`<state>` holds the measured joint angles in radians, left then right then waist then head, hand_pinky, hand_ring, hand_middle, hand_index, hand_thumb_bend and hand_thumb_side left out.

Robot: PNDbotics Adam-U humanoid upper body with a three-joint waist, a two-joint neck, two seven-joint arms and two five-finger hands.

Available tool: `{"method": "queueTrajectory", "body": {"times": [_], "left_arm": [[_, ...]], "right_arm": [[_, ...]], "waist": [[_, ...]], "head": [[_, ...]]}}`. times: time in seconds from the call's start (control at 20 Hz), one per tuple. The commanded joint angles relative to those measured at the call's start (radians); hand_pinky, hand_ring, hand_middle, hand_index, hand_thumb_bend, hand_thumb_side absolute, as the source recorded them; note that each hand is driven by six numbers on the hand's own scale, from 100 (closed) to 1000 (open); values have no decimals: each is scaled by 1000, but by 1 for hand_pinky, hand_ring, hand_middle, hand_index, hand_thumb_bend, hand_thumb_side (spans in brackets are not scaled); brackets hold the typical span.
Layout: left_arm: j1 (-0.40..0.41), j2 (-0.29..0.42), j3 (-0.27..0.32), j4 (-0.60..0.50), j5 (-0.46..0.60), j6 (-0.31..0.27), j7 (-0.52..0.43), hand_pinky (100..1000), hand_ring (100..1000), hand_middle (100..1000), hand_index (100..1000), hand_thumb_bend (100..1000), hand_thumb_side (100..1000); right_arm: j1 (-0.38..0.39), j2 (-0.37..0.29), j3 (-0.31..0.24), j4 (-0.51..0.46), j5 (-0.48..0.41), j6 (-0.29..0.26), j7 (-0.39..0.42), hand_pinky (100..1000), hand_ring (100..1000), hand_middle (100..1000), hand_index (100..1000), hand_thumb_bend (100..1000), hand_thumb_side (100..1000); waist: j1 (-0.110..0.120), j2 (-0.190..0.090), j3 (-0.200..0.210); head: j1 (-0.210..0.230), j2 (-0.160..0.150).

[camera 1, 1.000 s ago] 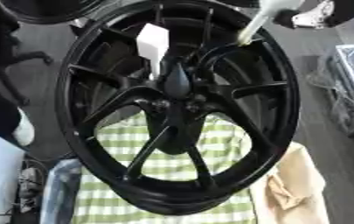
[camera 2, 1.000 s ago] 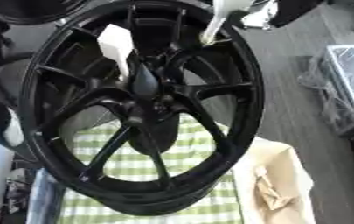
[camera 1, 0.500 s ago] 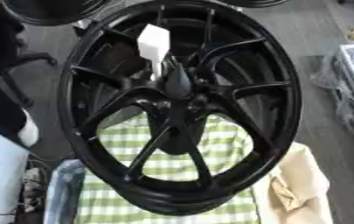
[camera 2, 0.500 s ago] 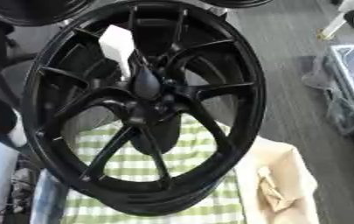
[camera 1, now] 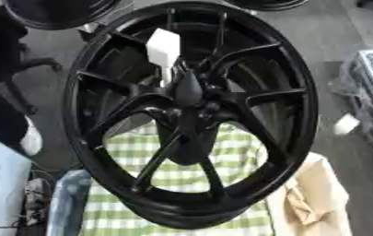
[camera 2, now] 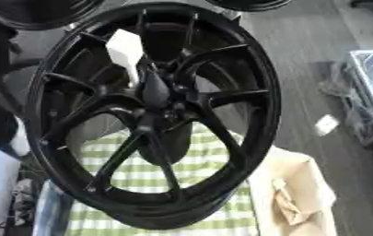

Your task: Pull the pin out of the wheel hub.

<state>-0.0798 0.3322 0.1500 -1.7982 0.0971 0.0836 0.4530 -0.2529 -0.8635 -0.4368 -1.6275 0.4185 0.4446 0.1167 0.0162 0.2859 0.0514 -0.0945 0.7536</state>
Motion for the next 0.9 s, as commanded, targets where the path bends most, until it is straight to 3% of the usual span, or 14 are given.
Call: {"method": "queueTrajectory", "body": {"times": [0.05, 0.1, 0.25, 0.55, 0.9], "left_arm": [[-7, 12, 2, -14, 1, -2, -3, 825, 824, 768, 811, 285, 856], [-8, 12, 2, -14, 1, -2, -3, 825, 824, 768, 811, 285, 856], [-10, 10, -2, -14, 2, -2, -5, 825, 824, 768, 811, 284, 856], [-21, 7, -11, -15, 5, -3, -13, 824, 824, 767, 810, 284, 854], [-26, 1, -15, -15, 6, -4, -17, 824, 825, 767, 809, 285, 853]], "right_arm": [[-13, -11, -32, -38, -10, 27, -55, 822, 842, 813, 918, 533, 569], [-22, -2, -30, -56, -25, 24, -72, 800, 804, 773, 882, 543, 461], [-51, 33, 4, -123, -71, -5, -119, 783, 761, 717, 820, 477, 355], [-96, 135, 157, -216, -171, -54, -219, 785, 745, 700, 812, 385, 407], [-176, 243, 329, -152, -294, -88, -340, 778, 738, 692, 808, 409, 395]], "waist": [[-1, -22, 3], [-1, -22, 3], [-1, -23, 7], [0, -24, 28], [1, -29, 32]], "head": [[-5, -9], [-5, -8], [-9, -7], [-27, -11], [-29, -11]]}}
